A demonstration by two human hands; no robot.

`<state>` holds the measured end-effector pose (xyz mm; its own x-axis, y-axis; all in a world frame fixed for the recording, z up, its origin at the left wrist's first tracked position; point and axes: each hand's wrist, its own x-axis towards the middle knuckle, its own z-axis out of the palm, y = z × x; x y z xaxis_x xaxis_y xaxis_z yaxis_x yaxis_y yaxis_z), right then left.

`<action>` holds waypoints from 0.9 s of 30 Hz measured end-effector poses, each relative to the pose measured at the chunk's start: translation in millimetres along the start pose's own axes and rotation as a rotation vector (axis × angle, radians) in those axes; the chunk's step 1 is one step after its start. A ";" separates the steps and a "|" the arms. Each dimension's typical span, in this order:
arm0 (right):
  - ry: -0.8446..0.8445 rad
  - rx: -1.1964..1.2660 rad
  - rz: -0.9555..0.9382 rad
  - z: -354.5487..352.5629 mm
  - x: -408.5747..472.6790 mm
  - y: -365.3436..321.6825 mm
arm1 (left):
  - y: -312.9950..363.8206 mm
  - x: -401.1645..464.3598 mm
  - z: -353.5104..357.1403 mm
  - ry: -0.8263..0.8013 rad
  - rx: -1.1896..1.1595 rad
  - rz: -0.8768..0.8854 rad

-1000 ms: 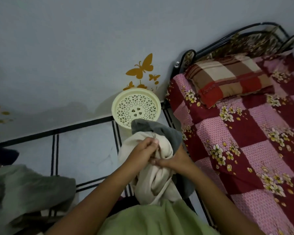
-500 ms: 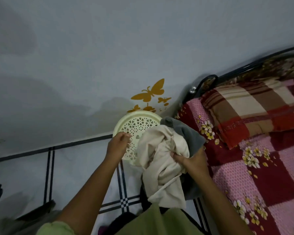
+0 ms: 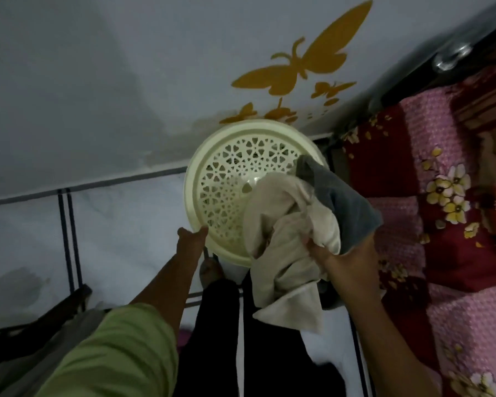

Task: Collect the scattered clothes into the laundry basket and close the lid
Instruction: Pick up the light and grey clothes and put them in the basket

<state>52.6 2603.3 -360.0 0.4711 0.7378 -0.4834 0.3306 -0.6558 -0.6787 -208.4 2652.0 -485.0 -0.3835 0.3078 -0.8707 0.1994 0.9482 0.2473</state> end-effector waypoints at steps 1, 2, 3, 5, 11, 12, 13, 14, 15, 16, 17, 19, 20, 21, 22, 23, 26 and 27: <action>0.002 -0.006 -0.012 5.4 2.8 1.3 | 5.2 8.8 5.9 0.007 -0.023 -0.003; 0.002 -0.003 -0.021 10.0 5.1 3.9 | 6.4 18.8 10.9 -0.004 -0.039 0.010; -0.005 -0.011 -0.014 17.5 6.9 9.0 | 4.8 28.7 13.3 -0.006 -0.033 0.023; -0.003 0.012 -0.015 24.3 6.4 9.9 | -2.4 47.5 10.7 0.035 0.077 0.048; 0.038 0.012 -0.048 27.9 -3.7 -1.8 | -9.9 58.9 -2.3 0.092 0.381 0.090; 0.043 0.012 -0.047 26.7 -5.1 -7.0 | -7.6 53.1 -4.5 0.105 0.377 0.086; 0.041 0.005 -0.047 25.2 -6.8 -12.0 | -7.5 50.0 -5.1 0.110 0.350 0.084; 0.043 0.001 -0.052 23.6 -7.8 -15.9 | -7.8 46.8 -5.5 0.098 0.312 0.094; 0.041 0.003 -0.064 21.9 -8.9 -19.6 | -8.8 46.3 -5.1 0.074 0.260 0.095; 0.040 0.002 -0.081 20.7 -9.0 -23.4 | -9.3 45.9 -5.3 0.045 0.198 0.083; 0.042 -0.003 -0.089 20.8 -8.7 -27.9 | -9.3 49.2 -5.4 0.014 0.131 0.068; 0.042 -0.015 -0.083 24.8 -6.7 -34.8 | -8.5 54.4 -6.2 -0.037 0.115 0.046; 0.040 -0.029 -0.087 28.8 -4.6 -36.0 | -8.5 57.1 -5.9 -0.041 0.155 0.054; 0.040 -0.042 -0.098 33.2 -2.8 -36.7 | -8.9 58.6 -6.3 -0.024 0.204 0.076; 0.048 -0.056 -0.099 37.9 -1.7 -36.4 | -9.2 57.6 -6.2 -0.003 0.239 0.099; 0.056 -0.065 -0.097 43.0 -0.2 -35.5 | -10.1 57.9 -5.4 0.016 0.263 0.131; 0.053 -0.090 -0.094 54.7 1.8 -35.5 | -12.9 55.8 -1.7 0.019 0.246 0.173; 0.050 -0.103 -0.096 57.5 1.8 -35.4 | -12.8 54.4 -0.8 0.011 0.230 0.187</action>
<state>-5.2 2637.1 -368.6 0.4729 0.7907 -0.3887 0.4572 -0.5974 -0.6589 -232.5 2656.7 -535.2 -0.3306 0.4777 -0.8140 0.4664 0.8325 0.2992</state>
